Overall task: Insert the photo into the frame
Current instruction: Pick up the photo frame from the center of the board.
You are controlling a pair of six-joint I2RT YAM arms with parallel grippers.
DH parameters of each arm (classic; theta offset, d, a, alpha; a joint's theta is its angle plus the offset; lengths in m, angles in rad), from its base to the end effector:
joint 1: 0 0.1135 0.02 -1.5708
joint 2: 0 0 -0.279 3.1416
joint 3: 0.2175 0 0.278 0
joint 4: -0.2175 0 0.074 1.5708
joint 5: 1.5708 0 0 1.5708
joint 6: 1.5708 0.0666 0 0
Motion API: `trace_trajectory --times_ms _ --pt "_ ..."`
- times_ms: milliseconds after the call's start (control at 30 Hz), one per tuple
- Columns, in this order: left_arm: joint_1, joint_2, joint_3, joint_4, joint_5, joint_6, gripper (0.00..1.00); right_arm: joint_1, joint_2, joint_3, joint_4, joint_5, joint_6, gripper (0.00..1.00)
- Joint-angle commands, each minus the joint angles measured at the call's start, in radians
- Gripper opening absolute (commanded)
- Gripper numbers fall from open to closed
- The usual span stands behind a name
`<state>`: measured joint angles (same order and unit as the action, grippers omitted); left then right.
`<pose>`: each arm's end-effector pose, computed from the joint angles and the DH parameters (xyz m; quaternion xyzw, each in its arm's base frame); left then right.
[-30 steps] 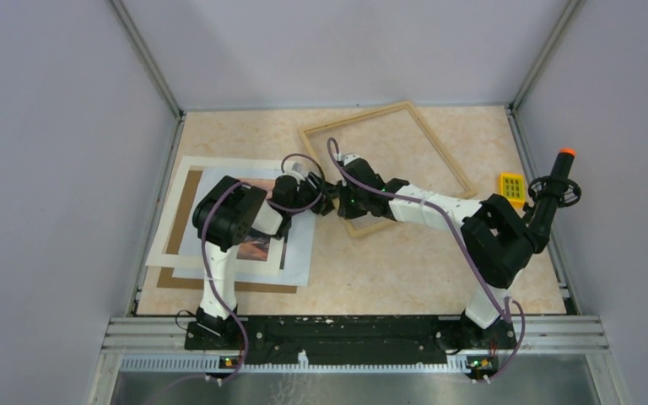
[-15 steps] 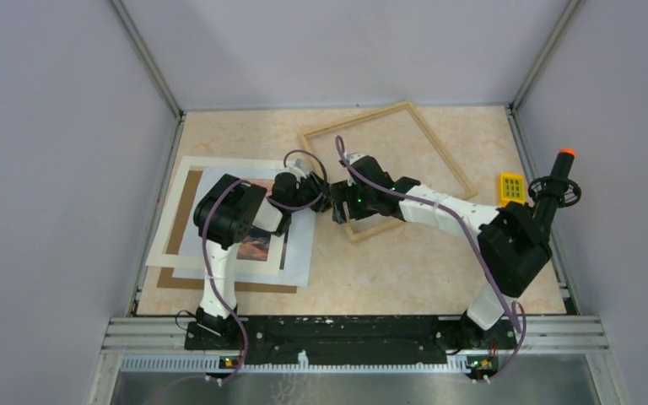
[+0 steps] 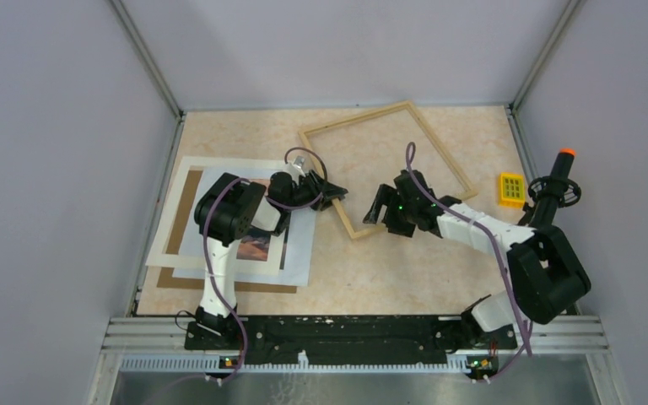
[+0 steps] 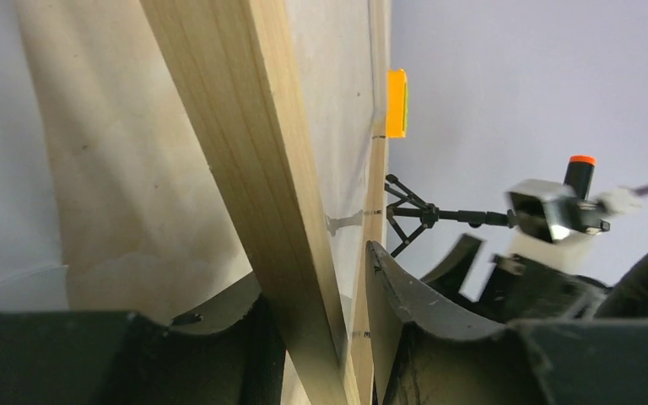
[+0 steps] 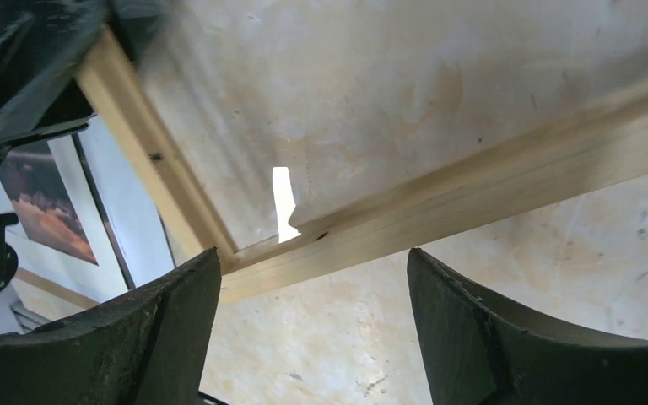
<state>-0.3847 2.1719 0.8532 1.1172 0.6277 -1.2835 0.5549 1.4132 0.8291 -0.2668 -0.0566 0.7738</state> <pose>0.3829 -0.1972 0.0701 -0.1442 0.7485 -0.6062 0.2270 0.2771 0.1762 0.1838 0.0923 0.9310 0.2379 0.2609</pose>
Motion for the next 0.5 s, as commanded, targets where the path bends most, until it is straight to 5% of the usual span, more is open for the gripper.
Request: trace_trajectory --times_ms 0,200,367,467 --pt "0.006 0.011 0.017 0.158 0.034 -0.019 0.41 0.02 0.026 -0.043 0.141 -0.013 0.298 0.78" --pt "0.01 0.014 0.003 0.213 0.035 -0.043 0.39 0.042 -0.036 -0.286 0.374 0.052 0.597 0.68" --pt "0.009 0.017 -0.013 0.253 0.029 -0.06 0.39 0.068 0.01 -0.3 0.477 0.091 0.685 0.63" --pt "0.009 0.025 -0.018 0.274 0.026 -0.074 0.39 0.083 0.008 -0.323 0.522 0.103 0.721 0.52"
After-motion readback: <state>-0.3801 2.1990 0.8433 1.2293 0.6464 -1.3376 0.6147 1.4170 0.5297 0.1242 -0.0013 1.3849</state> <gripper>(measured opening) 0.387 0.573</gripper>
